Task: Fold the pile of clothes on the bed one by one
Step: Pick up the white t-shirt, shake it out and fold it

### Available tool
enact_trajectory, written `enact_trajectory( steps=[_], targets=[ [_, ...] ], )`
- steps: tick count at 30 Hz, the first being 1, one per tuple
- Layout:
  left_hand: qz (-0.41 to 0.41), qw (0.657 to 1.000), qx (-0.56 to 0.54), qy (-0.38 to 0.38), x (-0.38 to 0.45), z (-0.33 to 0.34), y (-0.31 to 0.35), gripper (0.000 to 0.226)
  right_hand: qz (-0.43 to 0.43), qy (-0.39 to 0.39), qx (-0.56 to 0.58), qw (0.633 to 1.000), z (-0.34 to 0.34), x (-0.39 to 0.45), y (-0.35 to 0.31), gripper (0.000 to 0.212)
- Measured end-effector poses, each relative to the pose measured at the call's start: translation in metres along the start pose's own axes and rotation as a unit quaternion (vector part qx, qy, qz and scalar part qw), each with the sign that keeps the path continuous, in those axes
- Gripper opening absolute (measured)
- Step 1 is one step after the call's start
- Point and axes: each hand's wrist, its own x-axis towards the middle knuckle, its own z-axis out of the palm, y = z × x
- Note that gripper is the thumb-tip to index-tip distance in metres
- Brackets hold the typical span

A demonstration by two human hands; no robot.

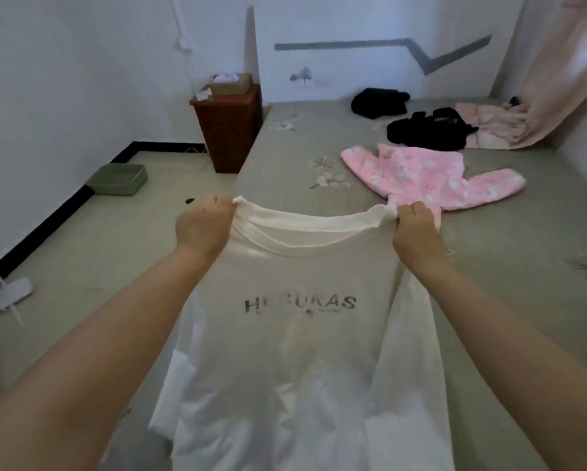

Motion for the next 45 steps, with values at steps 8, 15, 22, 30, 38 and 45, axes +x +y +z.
enact_trajectory(
  steps=[8,15,22,30,38,45],
  targets=[
    [-0.04,0.995,-0.042,-0.087,0.018,0.109,-0.013,0.046,0.019,-0.082,-0.004,0.996,0.089,0.039,0.023,0.016],
    [0.004,0.982,-0.134,-0.135,0.075,0.156,-0.024,0.052,0.056,-0.08,-0.039,0.994,0.136,0.086,0.033,0.02],
    [-0.127,0.951,-0.26,-0.106,0.152,0.235,-0.016,0.029,0.114,-0.06,-0.071,0.989,0.202,0.146,0.047,0.028],
    [-0.013,0.937,-0.153,-0.313,0.045,0.36,-0.009,0.059,0.05,-0.359,-0.093,0.927,0.323,0.027,0.047,0.053],
    [0.06,0.897,-0.091,-0.429,-0.121,0.39,-0.006,0.062,0.015,-0.387,-0.145,0.91,0.339,-0.138,0.044,0.049],
    [0.021,0.907,-0.129,-0.401,-0.135,0.39,-0.01,0.07,0.014,-0.376,-0.127,0.918,0.339,-0.145,0.073,0.06]
  ],
)
